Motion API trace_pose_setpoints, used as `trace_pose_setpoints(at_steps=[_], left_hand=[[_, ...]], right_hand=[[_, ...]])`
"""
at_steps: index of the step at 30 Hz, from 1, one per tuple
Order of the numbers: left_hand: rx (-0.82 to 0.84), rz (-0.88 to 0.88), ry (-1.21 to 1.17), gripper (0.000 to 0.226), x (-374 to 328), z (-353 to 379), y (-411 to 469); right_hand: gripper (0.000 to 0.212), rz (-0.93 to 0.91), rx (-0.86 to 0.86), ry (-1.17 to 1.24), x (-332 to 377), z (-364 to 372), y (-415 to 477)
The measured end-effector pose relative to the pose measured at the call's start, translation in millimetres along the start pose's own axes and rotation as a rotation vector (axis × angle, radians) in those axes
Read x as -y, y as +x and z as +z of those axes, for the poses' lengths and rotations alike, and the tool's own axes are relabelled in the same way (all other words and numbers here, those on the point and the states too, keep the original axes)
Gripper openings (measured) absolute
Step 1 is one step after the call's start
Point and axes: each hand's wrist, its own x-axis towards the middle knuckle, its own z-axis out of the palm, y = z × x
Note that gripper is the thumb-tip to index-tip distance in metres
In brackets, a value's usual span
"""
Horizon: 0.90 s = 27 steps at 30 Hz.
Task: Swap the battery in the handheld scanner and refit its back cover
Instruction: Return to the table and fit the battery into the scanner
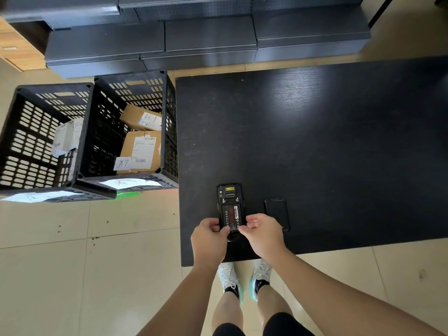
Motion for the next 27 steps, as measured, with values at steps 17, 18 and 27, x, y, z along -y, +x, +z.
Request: trace_pose_setpoints(at_steps=[17,18,27], left_hand=[[0.182,0.239,0.132,0.031,-56,68,-49],[0.216,0.21,0.15,0.03,-56,76,-48],[0.31,0.098,0.129,0.055,-54,99,-50]], right_hand=[[0.036,0.038,-0.221,-0.119,-26,-85,10],[0.038,0.044,-0.204,-0.135,-31,-87,12],[0.037,0.037,-0.103,-0.079,-43,-84,15]])
